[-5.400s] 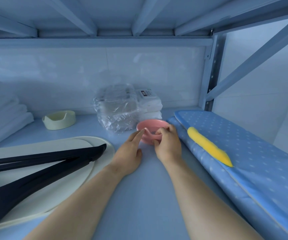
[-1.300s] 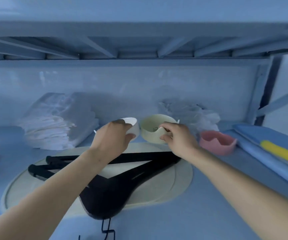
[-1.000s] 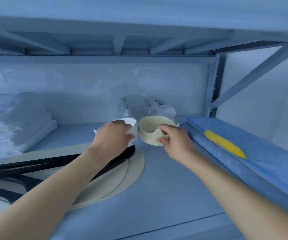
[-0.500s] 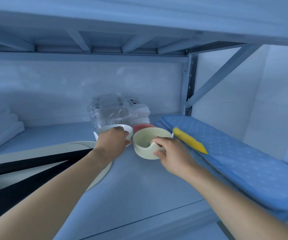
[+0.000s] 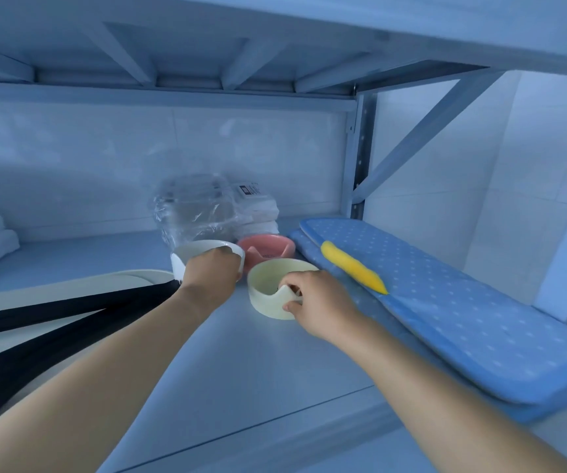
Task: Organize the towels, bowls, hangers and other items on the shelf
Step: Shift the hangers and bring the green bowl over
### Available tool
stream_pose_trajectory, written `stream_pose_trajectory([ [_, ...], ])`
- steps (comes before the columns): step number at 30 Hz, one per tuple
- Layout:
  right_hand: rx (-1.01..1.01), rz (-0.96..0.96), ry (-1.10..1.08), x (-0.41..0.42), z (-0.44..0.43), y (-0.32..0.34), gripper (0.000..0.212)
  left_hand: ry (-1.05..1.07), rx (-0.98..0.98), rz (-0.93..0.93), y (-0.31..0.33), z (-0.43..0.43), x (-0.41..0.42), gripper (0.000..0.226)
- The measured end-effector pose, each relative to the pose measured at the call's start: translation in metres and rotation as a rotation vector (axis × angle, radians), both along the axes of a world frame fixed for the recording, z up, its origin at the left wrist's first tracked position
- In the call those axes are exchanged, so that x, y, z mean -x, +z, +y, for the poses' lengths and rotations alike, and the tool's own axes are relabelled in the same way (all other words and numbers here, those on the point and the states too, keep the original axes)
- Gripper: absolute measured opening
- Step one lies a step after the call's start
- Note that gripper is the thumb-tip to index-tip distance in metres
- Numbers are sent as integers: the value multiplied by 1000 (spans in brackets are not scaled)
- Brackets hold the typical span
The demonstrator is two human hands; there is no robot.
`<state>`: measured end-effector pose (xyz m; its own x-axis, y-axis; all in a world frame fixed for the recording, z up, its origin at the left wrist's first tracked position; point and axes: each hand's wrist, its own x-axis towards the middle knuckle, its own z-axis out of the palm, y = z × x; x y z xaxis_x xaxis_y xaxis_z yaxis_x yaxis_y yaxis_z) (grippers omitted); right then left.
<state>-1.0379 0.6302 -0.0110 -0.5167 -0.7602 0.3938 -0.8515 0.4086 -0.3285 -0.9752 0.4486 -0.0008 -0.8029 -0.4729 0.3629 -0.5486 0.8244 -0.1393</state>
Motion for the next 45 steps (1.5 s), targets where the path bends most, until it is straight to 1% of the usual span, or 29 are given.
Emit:
stream_pose_trajectory([
  [3, -4, -48, -27, 1, -2, 11, 23, -23, -6, -18, -4, -1, -1, 17],
  [5, 72, -104, -30, 1, -5, 22, 30, -52, -9, -18, -7, -3, -5, 16],
  [8, 161, -100, -8, 6, -18, 41, 23, -82, -20, 21, -8, -3, -11, 16],
  [12, 90, -72, 11, 16, -43, 55, 18, -155, -111, 137, -2, -11, -27, 38],
  [14, 46, -49, 25, 22, -54, 56, 18, -175, -85, 136, 4, -20, -39, 43],
  [16, 9, -20, 33, 26, -64, 57, 18, -178, -68, 136, 9, -28, -49, 42],
  [18, -16, -3, 19, 28, -74, 57, 18, -188, -97, 120, 13, -33, -57, 37],
  [22, -81, -35, 0, 31, -96, 52, 18, -158, -126, 67, 12, -38, -63, 31],
  [25, -112, -60, -30, 35, -110, 48, 15, -125, -166, 79, 9, -38, -61, 30],
  [29, -161, -55, -56, 40, -116, 43, 18, -108, -195, 92, 9, -39, -59, 29],
  [32, -172, -50, -48, 44, -114, 39, 24, -93, -190, 104, 7, -37, -56, 29],
  [35, -160, -56, -47, 52, -110, 39, 23, -59, -183, 124, 7, -34, -49, 28],
  [41, -165, 23, -24, 65, -100, 41, 21, -33, -114, 120, 6, -22, -34, 29],
  [45, -175, 6, -25, 70, -97, 43, 20, -19, -68, 96, -2, -17, -29, 30],
])
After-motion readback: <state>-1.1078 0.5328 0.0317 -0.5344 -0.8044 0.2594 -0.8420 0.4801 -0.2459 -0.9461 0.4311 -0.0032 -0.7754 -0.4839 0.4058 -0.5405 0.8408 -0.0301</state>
